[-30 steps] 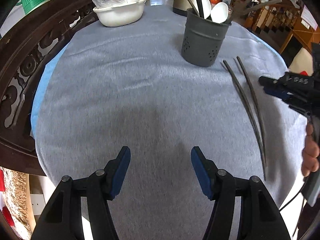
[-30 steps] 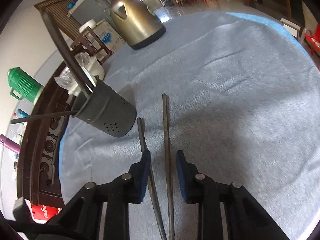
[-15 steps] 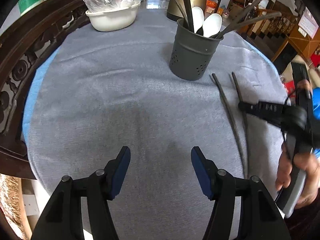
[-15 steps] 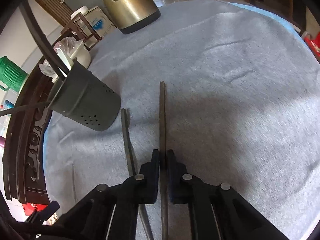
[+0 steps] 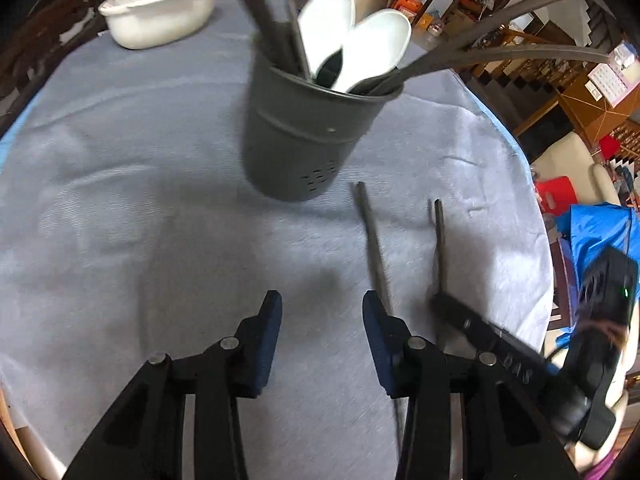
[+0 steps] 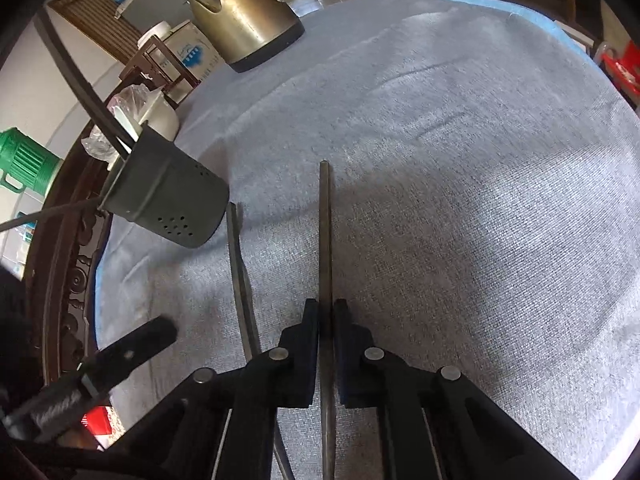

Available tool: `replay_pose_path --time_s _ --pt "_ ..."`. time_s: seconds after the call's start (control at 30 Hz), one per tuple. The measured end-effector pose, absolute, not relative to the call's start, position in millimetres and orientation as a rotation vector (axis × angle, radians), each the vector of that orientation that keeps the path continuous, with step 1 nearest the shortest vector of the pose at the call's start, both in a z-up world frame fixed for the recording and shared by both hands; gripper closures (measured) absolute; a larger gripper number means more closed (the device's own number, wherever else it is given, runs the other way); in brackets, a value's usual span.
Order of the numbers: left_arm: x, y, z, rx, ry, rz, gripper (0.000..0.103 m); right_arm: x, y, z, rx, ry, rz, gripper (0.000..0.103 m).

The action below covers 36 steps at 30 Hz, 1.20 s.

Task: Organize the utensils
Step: 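Close the left tool on the other dark chopstick while the right tool holds its own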

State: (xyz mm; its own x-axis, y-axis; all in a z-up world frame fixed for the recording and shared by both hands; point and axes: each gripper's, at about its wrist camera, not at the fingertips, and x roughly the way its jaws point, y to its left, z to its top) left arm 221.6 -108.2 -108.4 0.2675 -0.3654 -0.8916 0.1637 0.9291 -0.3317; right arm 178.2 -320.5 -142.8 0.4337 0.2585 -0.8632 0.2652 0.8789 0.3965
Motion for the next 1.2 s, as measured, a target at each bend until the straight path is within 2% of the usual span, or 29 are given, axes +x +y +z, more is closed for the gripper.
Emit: replay_pose_path --time_s 0.47,0.57,0.63,0.7,1.2 --pt "234.8 -147.8 -125.1 -0.195 1.279 -0.309 0.06 154.7 -331.7 -140.3 0.522 1.123 -0.019 0.095" --pt "238.3 -153.3 -125.4 -0.153 1.256 -0.293 0.073 152.6 -329.4 -139.2 0.499 1.118 -0.023 0.095" --pt "241.3 -152.6 -127.0 -0.134 1.251 -0.29 0.088 152.8 -329.2 -140.0 0.5 1.117 -0.024 0.095" --pt "244.2 -152.3 -128.5 -0.111 1.247 -0.292 0.096 152.1 -330.0 -140.5 0.506 1.117 -0.023 0.095" --pt "251.4 -97.6 -127.6 -0.1 1.315 -0.406 0.094 183.0 -319.3 -134.3 0.447 1.196 -0.026 0.092"
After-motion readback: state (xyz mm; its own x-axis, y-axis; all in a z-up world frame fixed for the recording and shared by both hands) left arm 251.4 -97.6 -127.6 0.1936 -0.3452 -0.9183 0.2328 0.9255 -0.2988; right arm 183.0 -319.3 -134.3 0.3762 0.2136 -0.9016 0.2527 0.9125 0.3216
